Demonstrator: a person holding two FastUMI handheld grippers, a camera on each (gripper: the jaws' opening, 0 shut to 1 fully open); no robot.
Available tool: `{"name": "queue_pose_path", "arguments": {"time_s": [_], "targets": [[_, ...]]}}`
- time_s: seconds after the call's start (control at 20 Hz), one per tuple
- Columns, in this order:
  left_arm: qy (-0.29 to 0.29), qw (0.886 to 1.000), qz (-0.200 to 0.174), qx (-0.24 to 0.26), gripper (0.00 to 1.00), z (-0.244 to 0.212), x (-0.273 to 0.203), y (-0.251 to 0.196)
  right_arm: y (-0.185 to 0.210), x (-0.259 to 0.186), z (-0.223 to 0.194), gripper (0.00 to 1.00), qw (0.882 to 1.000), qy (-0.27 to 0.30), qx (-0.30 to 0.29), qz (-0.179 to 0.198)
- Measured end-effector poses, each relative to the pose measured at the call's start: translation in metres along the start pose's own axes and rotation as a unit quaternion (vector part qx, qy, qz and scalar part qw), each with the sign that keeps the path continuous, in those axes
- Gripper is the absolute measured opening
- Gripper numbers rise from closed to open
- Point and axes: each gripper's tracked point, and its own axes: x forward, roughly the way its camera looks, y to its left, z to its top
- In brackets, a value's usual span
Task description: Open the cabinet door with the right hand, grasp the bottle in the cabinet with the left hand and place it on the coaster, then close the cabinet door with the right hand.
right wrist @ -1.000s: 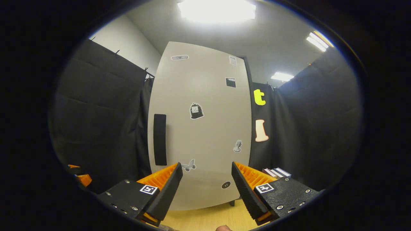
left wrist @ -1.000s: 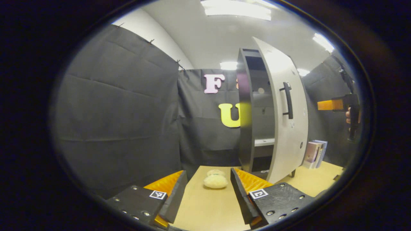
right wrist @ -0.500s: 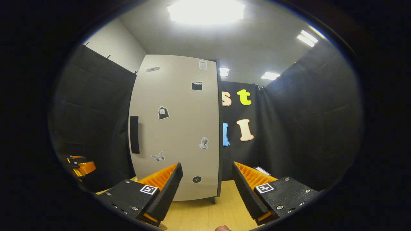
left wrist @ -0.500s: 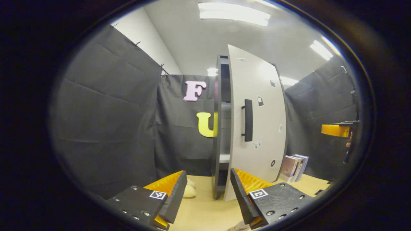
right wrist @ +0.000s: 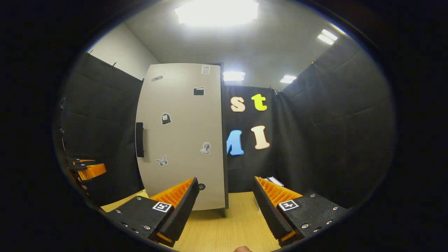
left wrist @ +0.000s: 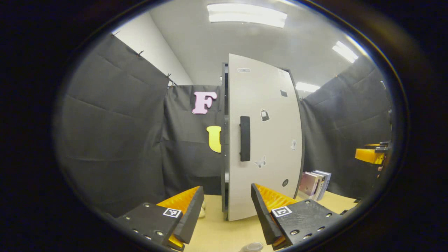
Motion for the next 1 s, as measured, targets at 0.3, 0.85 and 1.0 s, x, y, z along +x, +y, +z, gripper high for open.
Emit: {"name": "queue_pose_path", "arguments": {"time_s": [0.3, 0.85, 1.0], "targets": [[0.000, 1.000, 0.013, 0.003, 0.78, -0.002, -0.005, -0.002, 0.004, -0.003, -0.009, 0.95, 1.000, 0.006, 0.011, 0.010], [-0.005, 0.999, 0.036, 0.003, 0.83, -0.003, -0.015, 0.020, 0.022, 0.006, -0.004, 0.95, 1.000, -0.005, 0.000, 0.015], [-0.011, 0.999, 0.042, 0.005, 0.78, -0.002, -0.017, 0.027, 0.022, 0.008, -0.005, 0.95, 1.000, -0.003, 0.003, 0.009]]}}
